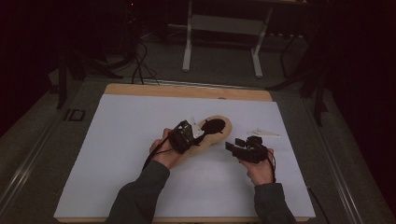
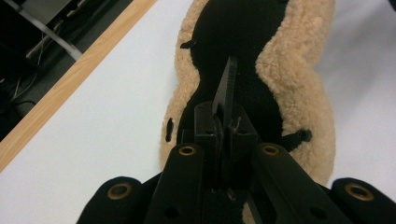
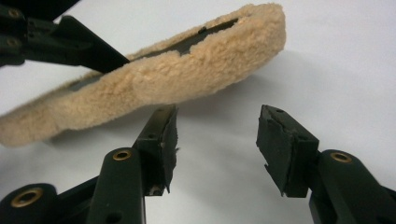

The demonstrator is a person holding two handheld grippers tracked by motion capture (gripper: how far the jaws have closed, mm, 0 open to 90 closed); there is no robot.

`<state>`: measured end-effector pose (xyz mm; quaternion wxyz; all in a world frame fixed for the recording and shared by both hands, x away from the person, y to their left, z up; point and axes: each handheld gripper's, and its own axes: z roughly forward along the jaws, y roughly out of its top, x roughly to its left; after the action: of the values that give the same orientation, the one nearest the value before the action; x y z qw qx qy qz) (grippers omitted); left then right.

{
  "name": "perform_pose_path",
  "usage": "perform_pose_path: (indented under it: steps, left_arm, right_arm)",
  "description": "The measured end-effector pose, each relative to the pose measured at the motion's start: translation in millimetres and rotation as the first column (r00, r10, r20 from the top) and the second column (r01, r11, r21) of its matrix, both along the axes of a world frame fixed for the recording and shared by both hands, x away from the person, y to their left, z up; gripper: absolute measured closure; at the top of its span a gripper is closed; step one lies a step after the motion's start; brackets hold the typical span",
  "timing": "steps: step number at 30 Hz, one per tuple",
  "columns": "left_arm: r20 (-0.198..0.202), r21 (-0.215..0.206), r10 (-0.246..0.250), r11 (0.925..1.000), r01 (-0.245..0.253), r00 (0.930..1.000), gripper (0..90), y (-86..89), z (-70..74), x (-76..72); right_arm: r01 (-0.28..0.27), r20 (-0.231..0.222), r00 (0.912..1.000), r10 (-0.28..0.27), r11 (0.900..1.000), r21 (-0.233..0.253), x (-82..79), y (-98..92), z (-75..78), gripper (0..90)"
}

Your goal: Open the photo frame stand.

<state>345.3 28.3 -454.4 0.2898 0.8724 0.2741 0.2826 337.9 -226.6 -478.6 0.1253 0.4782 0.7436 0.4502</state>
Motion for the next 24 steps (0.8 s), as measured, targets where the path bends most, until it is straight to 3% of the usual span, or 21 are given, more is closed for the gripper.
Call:
perform_pose_path:
  steps: [4, 14, 19, 24]
  left_arm:
    - [0.004, -0.010, 0.006, 0.9999, -0.006, 1.0000, 87.2, 2.0, 0.6, -1.5]
    - [0.011, -0.022, 0.010, 0.9997, -0.010, 0.9999, 87.2, 2.2, 0.1, -6.0]
    - [0.026, -0.018, 0.013, 0.9998, -0.013, 0.9996, 87.6, 1.0, -0.5, -10.3]
    - [0.035, -0.024, 0.018, 0.9996, -0.017, 0.9992, 87.9, 0.5, -0.6, -13.4]
  right_arm:
    - [-0.008, -0.018, 0.9998, 0.009, 0.999, 0.051, 4.3, 4.2, 3.7, 45.6]
    - [-0.023, -0.064, 0.9975, 0.031, 0.993, 0.114, 15.7, 17.3, 6.2, 40.6]
    - [-0.001, -0.107, 0.9941, 0.020, 0.985, 0.174, 22.1, 18.9, 4.8, 37.8]
    - [0.007, -0.118, 0.9929, 0.015, 0.983, 0.185, 24.7, 19.3, 6.0, 37.7]
